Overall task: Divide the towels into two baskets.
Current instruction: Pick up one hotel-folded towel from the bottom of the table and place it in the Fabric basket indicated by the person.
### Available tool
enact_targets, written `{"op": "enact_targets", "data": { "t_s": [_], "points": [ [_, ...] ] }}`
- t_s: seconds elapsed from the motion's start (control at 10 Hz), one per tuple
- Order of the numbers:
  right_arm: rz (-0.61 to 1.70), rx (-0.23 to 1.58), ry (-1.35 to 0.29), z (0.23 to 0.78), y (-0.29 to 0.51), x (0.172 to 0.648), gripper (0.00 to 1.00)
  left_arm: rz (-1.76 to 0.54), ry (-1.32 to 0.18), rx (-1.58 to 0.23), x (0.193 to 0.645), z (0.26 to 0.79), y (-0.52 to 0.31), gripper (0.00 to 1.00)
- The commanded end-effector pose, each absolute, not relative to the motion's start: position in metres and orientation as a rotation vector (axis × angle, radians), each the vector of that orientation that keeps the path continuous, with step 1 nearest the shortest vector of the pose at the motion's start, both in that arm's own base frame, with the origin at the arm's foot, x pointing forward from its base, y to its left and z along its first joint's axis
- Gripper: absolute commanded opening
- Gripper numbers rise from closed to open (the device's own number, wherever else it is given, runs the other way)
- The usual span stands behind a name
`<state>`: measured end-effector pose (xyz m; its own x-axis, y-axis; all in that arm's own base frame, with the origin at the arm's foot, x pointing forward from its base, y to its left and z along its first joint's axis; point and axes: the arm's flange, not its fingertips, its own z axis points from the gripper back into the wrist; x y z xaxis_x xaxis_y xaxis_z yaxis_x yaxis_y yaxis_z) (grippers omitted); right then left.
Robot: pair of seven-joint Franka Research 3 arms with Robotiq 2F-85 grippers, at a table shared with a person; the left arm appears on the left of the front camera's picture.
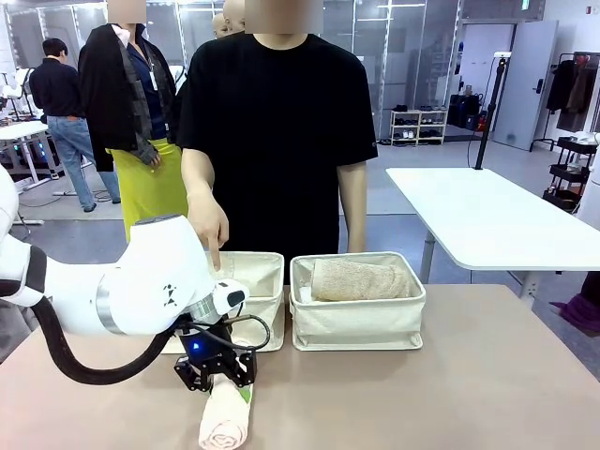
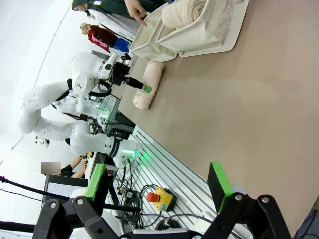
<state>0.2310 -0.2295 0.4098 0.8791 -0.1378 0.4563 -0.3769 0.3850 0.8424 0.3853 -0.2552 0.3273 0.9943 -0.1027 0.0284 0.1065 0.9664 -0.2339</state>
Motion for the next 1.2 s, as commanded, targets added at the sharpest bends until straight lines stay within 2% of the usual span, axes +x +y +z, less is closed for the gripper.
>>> {"op": "enact_targets", "data": {
  "t_s": [0.0, 0.1, 0.5, 0.6, 0.8, 1.0, 1.1],
  "points": [
    [0.168, 1.182, -0.515, 0.412, -0.229, 0.229, 1.0, -0.111, -0.047, -0.234, 0.385, 0.331, -0.251, 0.3],
    [0.168, 1.182, -0.515, 0.412, -0.229, 0.229, 1.0, -0.139, -0.038, -0.256, 0.379, 0.348, -0.249, 0.35],
    [0.168, 1.182, -0.515, 0.412, -0.229, 0.229, 1.0, -0.523, -0.047, -0.157, 0.353, 0.492, -0.214, 0.35],
    [0.168, 1.182, -0.515, 0.412, -0.229, 0.229, 1.0, -0.681, -0.064, -0.084, 0.361, 0.528, -0.209, 0.35],
    [0.168, 1.182, -0.515, 0.412, -0.229, 0.229, 1.0, -1.153, -0.031, 0.098, 0.385, 0.56, -0.211, 0.35],
    [0.168, 1.182, -0.515, 0.412, -0.229, 0.229, 1.0, -1.45, 0.036, 0.021, 0.413, 0.577, -0.209, 0.35],
    [0.168, 1.182, -0.515, 0.412, -0.229, 0.229, 1.0, -1.493, 0.063, 0.035, 0.43, 0.582, -0.207, 0.35]
  ]
}}
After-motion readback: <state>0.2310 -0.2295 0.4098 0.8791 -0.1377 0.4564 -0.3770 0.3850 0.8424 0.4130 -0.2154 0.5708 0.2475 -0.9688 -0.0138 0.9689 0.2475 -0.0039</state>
